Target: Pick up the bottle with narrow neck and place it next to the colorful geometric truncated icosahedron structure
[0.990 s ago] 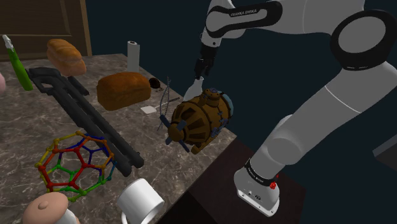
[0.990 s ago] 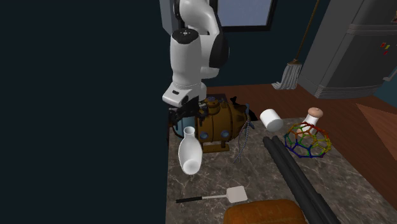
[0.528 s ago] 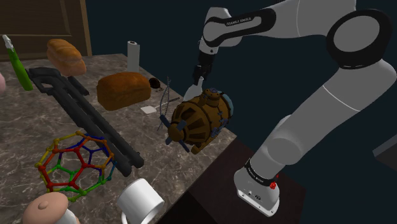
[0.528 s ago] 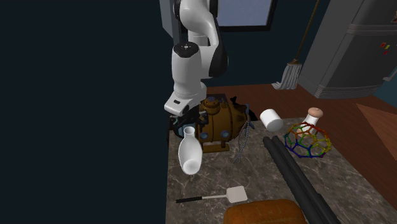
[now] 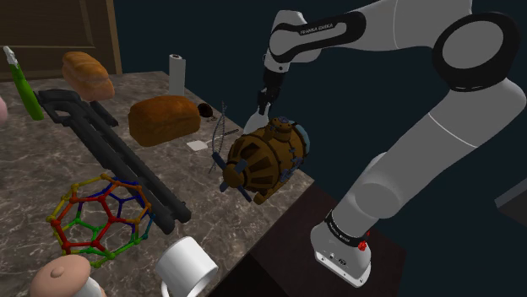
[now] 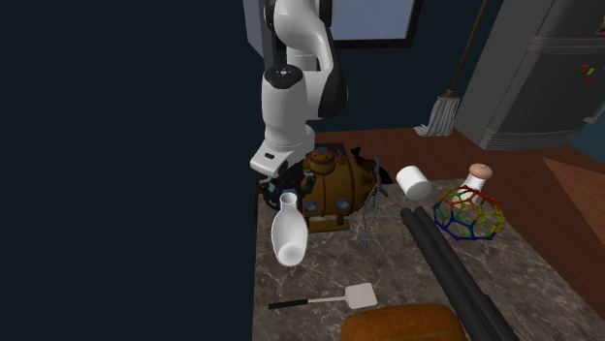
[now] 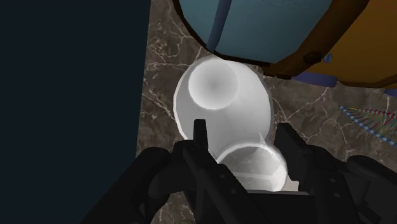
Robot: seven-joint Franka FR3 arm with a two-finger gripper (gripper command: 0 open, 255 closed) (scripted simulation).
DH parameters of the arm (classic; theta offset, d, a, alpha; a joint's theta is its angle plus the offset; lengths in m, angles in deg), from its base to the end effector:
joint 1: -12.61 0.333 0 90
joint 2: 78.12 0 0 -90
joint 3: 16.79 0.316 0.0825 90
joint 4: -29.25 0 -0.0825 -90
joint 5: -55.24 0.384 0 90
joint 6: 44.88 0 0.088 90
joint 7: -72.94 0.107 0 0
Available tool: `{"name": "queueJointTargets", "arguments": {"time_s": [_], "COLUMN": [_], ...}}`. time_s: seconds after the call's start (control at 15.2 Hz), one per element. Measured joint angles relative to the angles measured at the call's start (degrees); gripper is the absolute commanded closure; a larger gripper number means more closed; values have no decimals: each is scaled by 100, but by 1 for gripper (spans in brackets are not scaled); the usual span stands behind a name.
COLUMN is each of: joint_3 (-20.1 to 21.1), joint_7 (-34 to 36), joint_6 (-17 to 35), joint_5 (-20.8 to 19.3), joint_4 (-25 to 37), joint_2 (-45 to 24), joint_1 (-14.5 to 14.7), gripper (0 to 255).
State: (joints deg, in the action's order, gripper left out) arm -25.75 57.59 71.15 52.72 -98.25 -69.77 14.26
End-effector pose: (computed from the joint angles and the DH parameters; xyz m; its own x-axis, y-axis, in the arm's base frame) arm 0.4890 -0.0667 0.4301 0.9851 0.1620 -0.0583 0.1623 -0.9867 0.0003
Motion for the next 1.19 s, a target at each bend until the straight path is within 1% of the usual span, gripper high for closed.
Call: {"name": "queueJointTargets", "arguments": {"time_s": [0.59, 1.19], "joint_3": [1, 17], "joint_7": [-2, 2], "joint_6": [-36, -695], "joint_5": [-1, -15], "joint_4": [16, 494], "joint_2": [18, 201], "joint_1": [-1, 3], "gripper": [255, 255]}}
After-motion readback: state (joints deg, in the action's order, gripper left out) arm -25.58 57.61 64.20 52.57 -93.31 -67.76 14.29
